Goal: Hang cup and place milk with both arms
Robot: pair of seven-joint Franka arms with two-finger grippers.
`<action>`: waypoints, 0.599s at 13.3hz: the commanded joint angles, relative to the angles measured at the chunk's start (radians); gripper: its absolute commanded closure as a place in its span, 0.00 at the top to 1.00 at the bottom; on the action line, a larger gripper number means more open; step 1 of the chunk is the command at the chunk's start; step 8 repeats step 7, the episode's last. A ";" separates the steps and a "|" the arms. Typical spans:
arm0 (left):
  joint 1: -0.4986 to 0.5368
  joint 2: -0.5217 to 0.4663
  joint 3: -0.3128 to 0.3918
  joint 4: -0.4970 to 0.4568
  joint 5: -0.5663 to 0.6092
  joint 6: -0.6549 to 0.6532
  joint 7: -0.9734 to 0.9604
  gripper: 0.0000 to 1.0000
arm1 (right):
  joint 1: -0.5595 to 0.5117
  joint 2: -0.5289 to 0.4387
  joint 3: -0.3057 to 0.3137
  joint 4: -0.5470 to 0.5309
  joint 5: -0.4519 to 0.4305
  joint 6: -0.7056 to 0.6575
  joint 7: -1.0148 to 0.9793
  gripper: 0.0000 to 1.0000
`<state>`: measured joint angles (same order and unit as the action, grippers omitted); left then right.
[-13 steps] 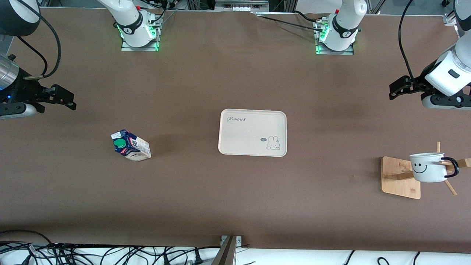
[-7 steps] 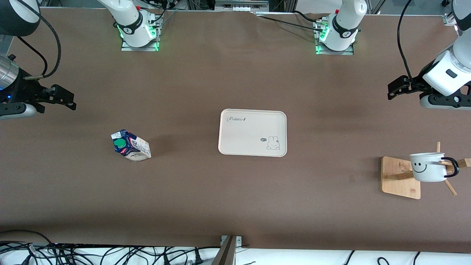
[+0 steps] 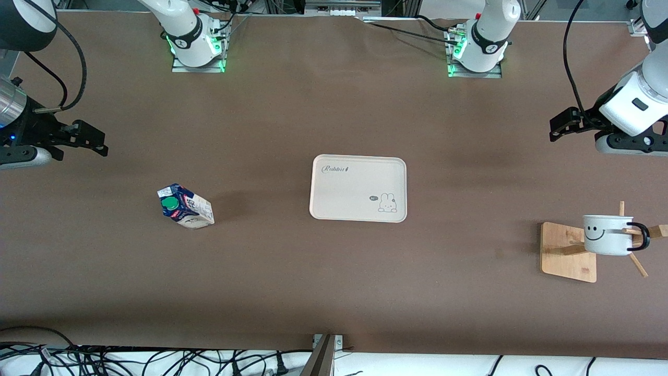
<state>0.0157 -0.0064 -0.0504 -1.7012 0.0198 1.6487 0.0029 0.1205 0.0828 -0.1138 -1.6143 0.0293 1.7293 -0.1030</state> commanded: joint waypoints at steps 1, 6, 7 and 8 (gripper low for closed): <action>-0.003 0.008 0.001 0.026 0.012 -0.017 0.002 1.00 | -0.010 -0.005 0.011 -0.002 -0.003 0.015 -0.004 1.00; -0.003 0.008 0.001 0.026 0.014 -0.017 0.003 1.00 | -0.005 -0.003 0.013 -0.004 -0.009 0.035 -0.003 1.00; -0.003 0.008 0.001 0.026 0.014 -0.018 0.006 1.00 | -0.007 -0.003 0.013 -0.004 -0.009 0.036 -0.003 1.00; -0.003 0.008 0.001 0.026 0.014 -0.018 0.006 1.00 | -0.007 -0.003 0.013 -0.004 -0.009 0.036 -0.003 1.00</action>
